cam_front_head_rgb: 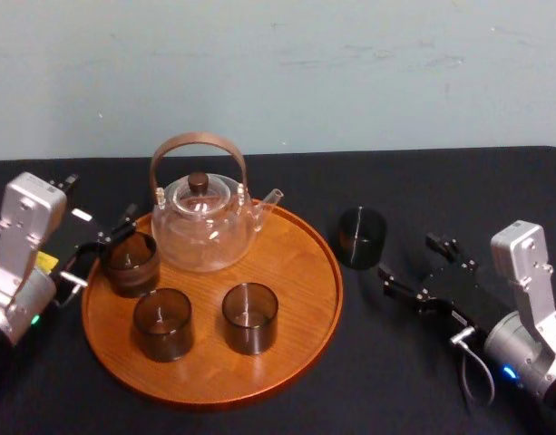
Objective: Pick up the glass from the table and place it on the tray.
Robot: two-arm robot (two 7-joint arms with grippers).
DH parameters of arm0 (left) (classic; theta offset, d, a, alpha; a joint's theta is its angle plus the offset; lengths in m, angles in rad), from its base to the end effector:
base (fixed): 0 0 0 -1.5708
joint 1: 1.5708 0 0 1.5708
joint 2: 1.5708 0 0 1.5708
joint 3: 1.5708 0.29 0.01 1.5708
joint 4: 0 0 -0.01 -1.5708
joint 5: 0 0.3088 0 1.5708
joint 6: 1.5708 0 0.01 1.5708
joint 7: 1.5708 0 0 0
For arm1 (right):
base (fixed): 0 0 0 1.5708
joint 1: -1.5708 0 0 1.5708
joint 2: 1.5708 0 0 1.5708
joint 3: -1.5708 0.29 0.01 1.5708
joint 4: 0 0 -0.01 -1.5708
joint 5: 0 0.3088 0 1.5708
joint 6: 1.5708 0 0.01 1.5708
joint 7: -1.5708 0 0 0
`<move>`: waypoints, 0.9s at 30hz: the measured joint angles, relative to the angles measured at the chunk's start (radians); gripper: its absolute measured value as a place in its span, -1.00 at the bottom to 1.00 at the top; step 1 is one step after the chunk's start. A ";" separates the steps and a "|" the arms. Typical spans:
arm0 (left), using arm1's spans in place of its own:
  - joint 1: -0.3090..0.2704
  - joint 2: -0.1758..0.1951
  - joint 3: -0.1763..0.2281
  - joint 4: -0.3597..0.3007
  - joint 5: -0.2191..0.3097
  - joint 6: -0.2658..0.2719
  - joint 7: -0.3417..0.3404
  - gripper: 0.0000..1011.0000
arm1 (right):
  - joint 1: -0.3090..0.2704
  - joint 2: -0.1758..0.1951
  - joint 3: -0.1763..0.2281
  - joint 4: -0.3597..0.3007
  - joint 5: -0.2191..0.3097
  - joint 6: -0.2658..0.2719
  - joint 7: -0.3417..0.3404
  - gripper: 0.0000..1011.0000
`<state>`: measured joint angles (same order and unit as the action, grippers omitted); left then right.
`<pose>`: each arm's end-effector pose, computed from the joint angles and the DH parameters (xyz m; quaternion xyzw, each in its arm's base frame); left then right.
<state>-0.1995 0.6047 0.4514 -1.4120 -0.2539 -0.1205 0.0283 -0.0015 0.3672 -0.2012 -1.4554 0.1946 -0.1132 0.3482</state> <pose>0.3581 0.0827 -0.3023 0.1415 -0.1325 0.5799 0.7913 0.3186 -0.0599 -0.3369 -0.0868 -0.0271 -0.4994 0.8616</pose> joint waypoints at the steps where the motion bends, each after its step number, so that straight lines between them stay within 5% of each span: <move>1: 0.000 0.000 0.000 0.000 0.000 0.000 0.000 0.98 | 0.004 -0.001 -0.002 0.004 0.000 0.001 0.001 0.98; 27: 0.000 0.000 0.000 0.000 0.000 0.000 0.000 0.98 | 0.167 -0.043 -0.080 0.188 -0.029 -0.002 0.040 0.98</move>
<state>-0.1995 0.6047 0.4513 -1.4120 -0.2539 -0.1205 0.0283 0.1656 0.3246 -0.2809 -1.2671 0.1654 -0.1152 0.3881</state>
